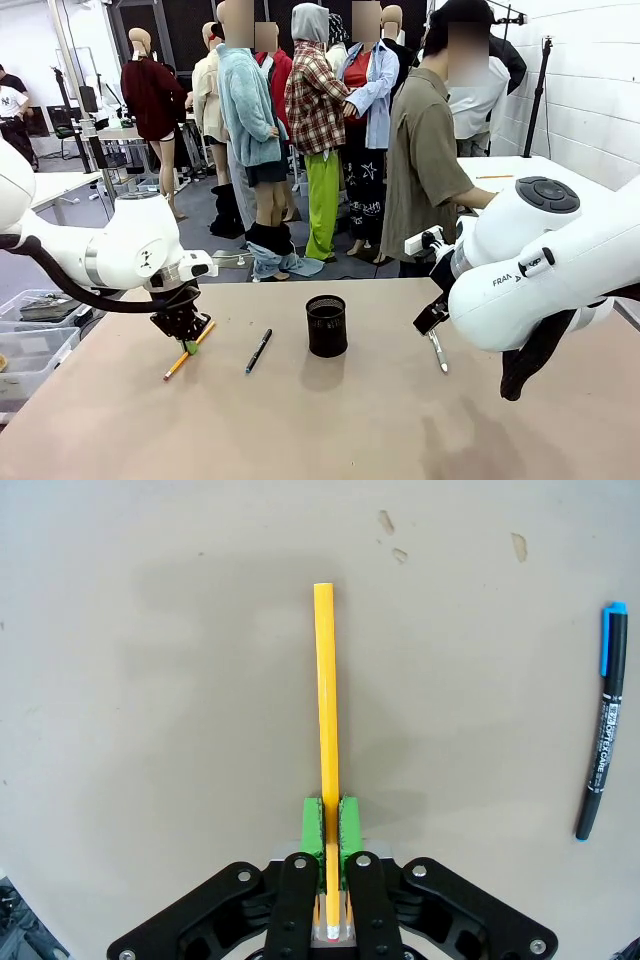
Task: Place the pens into the pen holder.
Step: Pick up a writing instrument from the table and place it into the Pen holder.
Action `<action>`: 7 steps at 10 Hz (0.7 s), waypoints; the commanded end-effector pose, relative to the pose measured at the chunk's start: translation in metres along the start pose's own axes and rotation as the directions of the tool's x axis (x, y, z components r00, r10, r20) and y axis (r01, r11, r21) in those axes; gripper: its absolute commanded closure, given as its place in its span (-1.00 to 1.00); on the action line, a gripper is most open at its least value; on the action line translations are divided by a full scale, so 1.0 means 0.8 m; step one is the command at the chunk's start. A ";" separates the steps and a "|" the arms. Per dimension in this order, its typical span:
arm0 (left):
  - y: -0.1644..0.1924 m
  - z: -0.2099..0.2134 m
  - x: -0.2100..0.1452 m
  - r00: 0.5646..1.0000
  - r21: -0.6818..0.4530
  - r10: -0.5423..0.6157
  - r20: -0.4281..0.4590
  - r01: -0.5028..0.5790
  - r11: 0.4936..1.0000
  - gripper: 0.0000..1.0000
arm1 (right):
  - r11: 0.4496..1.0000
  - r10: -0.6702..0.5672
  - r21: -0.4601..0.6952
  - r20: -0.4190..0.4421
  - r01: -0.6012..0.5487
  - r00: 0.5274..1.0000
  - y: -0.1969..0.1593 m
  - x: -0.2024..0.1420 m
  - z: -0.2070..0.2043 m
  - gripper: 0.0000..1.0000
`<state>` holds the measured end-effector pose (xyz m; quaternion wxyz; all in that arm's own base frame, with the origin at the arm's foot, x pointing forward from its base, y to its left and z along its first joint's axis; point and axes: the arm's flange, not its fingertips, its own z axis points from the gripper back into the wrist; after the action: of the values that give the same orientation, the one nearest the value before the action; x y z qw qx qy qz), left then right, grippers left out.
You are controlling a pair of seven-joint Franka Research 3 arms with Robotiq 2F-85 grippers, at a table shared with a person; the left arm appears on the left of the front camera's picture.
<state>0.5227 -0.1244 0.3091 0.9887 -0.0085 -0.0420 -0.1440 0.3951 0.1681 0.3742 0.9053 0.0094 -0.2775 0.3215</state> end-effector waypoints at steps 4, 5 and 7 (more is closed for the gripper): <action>-0.008 0.058 -0.024 0.975 -0.103 -0.167 0.147 0.183 0.978 1.00 | 1.000 0.000 0.001 -0.001 0.000 1.000 0.000 0.000 0.000 -1.00; -0.004 0.075 -0.029 0.954 -0.135 -0.217 0.205 0.247 0.960 1.00 | 1.000 0.000 0.001 -0.001 0.000 1.000 0.000 0.000 0.000 -1.00; -0.004 0.104 -0.026 0.840 -0.169 -0.347 0.416 0.447 0.879 1.00 | 1.000 0.000 0.001 -0.001 0.000 1.000 0.000 0.000 0.000 -1.00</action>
<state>0.5039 -0.1333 0.3976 0.9340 -0.0991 -0.1799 -0.2923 0.3952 0.1680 0.3742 0.9054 0.0094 -0.2774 0.3214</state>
